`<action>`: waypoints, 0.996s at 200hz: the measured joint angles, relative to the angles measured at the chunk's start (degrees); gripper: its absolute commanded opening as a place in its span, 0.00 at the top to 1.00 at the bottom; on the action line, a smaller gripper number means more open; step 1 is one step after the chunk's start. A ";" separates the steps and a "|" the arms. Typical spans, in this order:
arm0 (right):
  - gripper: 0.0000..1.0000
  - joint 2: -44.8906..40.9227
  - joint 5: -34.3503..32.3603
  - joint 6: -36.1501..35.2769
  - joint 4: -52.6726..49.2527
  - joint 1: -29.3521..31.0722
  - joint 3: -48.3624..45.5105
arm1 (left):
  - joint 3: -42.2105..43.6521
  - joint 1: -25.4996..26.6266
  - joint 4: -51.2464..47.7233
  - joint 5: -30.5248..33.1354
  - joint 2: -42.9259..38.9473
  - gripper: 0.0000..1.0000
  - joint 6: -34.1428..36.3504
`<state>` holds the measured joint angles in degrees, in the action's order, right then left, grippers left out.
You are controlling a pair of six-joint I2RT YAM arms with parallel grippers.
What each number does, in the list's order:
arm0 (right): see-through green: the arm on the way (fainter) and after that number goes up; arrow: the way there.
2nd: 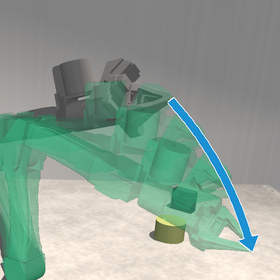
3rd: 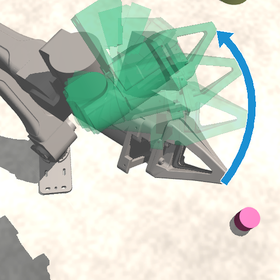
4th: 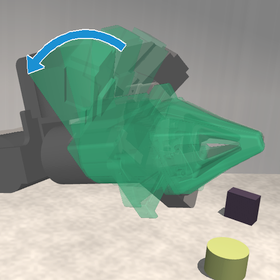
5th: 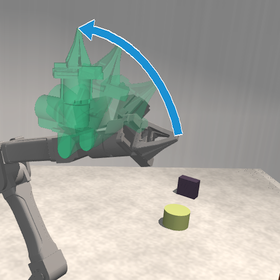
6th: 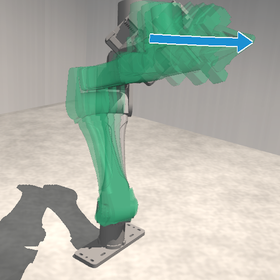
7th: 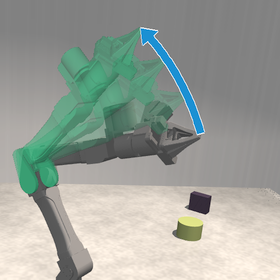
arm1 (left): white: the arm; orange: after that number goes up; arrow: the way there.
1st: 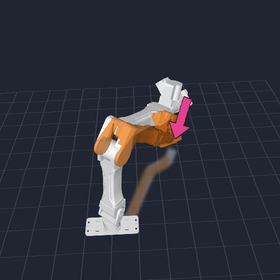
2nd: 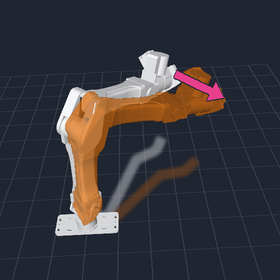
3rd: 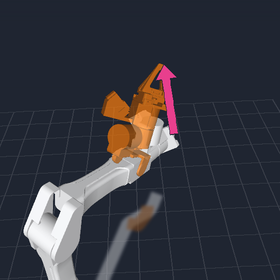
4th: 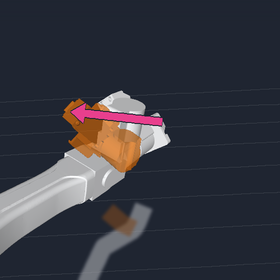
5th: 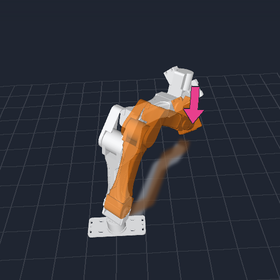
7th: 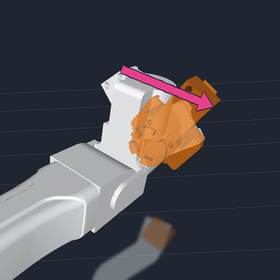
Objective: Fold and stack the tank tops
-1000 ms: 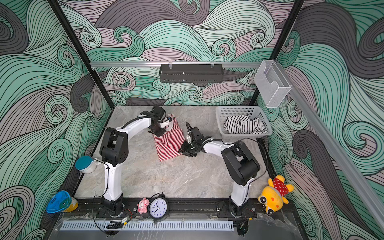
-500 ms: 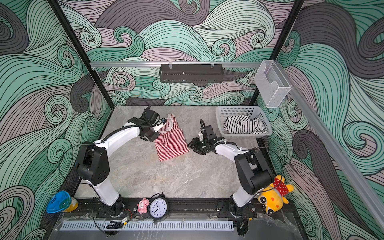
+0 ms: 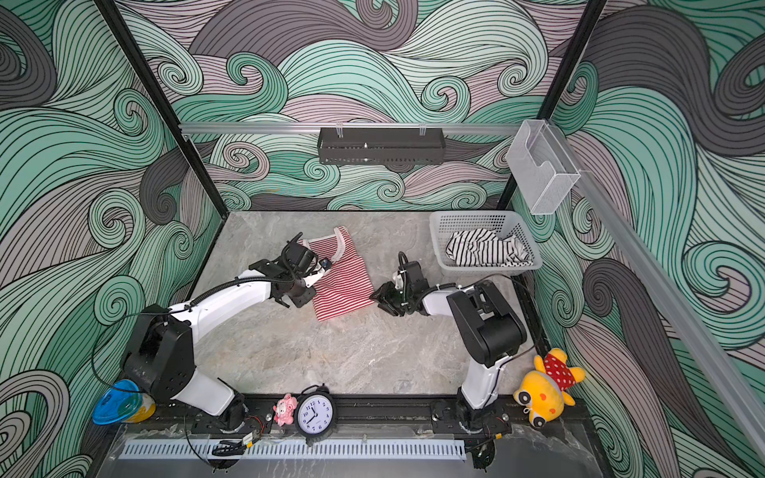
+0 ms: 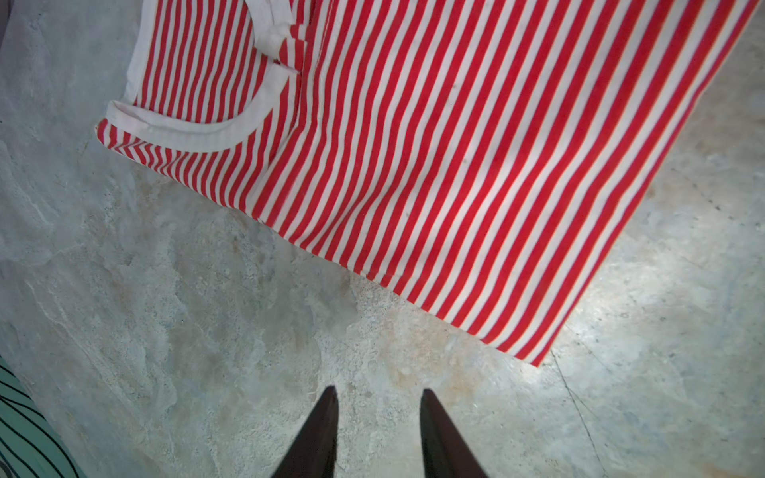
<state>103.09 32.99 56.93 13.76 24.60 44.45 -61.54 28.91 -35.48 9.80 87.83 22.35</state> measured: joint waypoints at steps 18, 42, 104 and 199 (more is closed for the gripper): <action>0.56 1.01 0.48 1.29 2.82 0.00 -0.31 | 1.27 0.42 0.44 -0.42 -1.11 0.64 -0.15; 0.59 2.64 1.01 2.89 6.86 0.00 -0.50 | 2.23 1.03 0.81 -1.09 -2.03 0.64 -0.52; 0.85 4.33 1.25 5.46 10.73 -0.15 -1.55 | 6.47 2.05 2.23 -1.79 -2.62 0.64 -0.94; 1.00 5.14 1.42 6.10 11.26 -0.20 -1.66 | 10.25 8.50 5.55 -2.21 -1.33 0.63 0.39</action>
<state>108.22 34.41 63.02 25.02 24.40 42.78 -51.29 37.41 -29.93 7.60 86.50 22.74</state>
